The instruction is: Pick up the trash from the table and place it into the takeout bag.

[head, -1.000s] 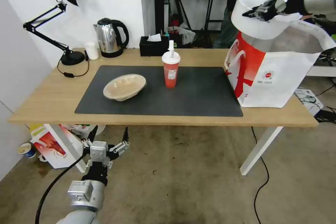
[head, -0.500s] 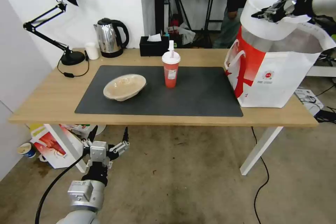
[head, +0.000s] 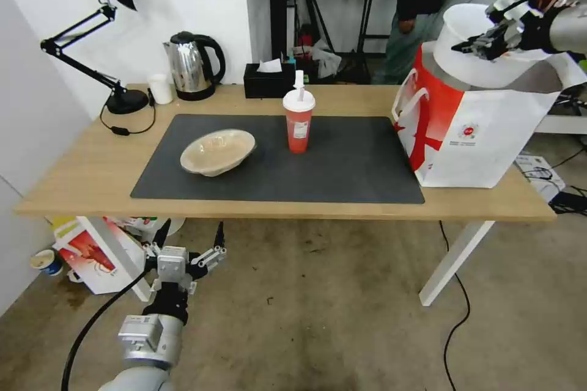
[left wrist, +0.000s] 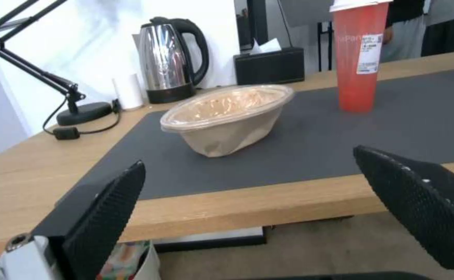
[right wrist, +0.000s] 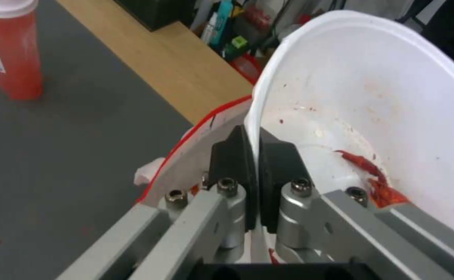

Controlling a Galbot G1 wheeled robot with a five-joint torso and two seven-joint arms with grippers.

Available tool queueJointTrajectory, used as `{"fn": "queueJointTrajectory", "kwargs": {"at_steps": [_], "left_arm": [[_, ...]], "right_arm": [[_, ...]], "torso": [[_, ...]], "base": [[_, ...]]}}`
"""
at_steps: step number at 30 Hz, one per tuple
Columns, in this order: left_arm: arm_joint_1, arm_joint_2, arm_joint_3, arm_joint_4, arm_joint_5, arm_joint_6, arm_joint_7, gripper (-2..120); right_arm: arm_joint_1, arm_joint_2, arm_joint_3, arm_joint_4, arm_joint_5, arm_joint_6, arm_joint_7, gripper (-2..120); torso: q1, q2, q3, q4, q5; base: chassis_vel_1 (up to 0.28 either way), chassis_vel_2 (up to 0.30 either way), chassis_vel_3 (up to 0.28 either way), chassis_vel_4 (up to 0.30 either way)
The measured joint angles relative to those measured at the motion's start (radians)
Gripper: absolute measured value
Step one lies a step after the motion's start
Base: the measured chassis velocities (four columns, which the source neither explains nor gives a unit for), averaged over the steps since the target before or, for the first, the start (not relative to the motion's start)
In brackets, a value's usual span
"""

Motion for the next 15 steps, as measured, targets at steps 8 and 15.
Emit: {"fn": "queueJointTrajectory", "kwargs": {"at_steps": [8, 15], "left_arm": [[0.0, 0.0, 0.0, 0.0, 0.0, 0.0, 0.0, 100], [0.0, 0.0, 0.0, 0.0, 0.0, 0.0, 0.0, 100]], "right_arm": [[-0.041, -0.002, 0.027, -0.001, -0.043, 0.004, -0.017, 0], [-0.065, 0.002, 0.052, 0.001, -0.056, 0.007, -0.011, 15]], "torso": [[0.0, 0.0, 0.0, 0.0, 0.0], [0.0, 0.0, 0.0, 0.0, -0.0001]], "base": [[0.0, 0.0, 0.0, 0.0], [0.0, 0.0, 0.0, 0.0]]}}
